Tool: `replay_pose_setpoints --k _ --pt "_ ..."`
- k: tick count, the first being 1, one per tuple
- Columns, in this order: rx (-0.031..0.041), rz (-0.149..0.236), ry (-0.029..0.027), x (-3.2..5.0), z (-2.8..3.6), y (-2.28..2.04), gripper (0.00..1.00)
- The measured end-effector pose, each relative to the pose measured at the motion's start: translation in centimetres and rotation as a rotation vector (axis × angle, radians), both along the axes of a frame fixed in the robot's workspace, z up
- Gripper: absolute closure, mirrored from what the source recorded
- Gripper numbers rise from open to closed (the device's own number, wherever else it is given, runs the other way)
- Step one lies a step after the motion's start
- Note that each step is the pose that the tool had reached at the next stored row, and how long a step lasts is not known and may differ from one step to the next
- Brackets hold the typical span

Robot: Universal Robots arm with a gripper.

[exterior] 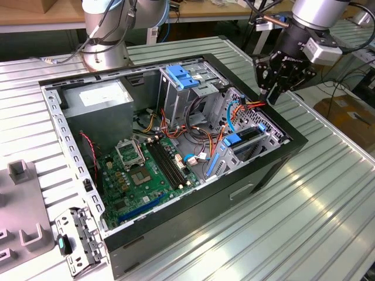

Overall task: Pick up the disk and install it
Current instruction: 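Insert the first disk wire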

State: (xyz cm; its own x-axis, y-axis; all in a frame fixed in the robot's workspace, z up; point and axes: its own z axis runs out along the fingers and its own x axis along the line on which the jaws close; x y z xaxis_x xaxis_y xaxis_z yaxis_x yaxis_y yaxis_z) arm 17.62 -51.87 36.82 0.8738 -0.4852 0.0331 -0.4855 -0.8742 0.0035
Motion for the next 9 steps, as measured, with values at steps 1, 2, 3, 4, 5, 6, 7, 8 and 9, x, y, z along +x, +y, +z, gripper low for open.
replay_pose_setpoints --k 1,2,3,4,5,6,7,8,9 --pt "-0.0001 0.003 -0.0001 0.00 -0.07 0.00 0.68" --pt "0.0000 0.003 -0.0002 0.00 -0.11 0.00 0.68" --pt "0.0000 0.004 -0.0003 0.00 -0.17 0.00 0.68" --pt "0.0002 0.004 -0.0003 0.00 -0.19 0.00 0.69" --pt "0.0009 0.004 -0.0003 0.00 -0.19 0.00 0.76" --pt "0.0014 0.004 -0.0003 0.00 -0.19 0.00 0.76" --pt "0.0015 0.004 -0.0003 0.00 -0.16 0.00 0.76" --pt "0.0017 0.004 -0.0003 0.00 -0.03 0.00 0.82" --pt "0.0017 0.004 -0.0003 0.00 0.01 0.00 0.84"
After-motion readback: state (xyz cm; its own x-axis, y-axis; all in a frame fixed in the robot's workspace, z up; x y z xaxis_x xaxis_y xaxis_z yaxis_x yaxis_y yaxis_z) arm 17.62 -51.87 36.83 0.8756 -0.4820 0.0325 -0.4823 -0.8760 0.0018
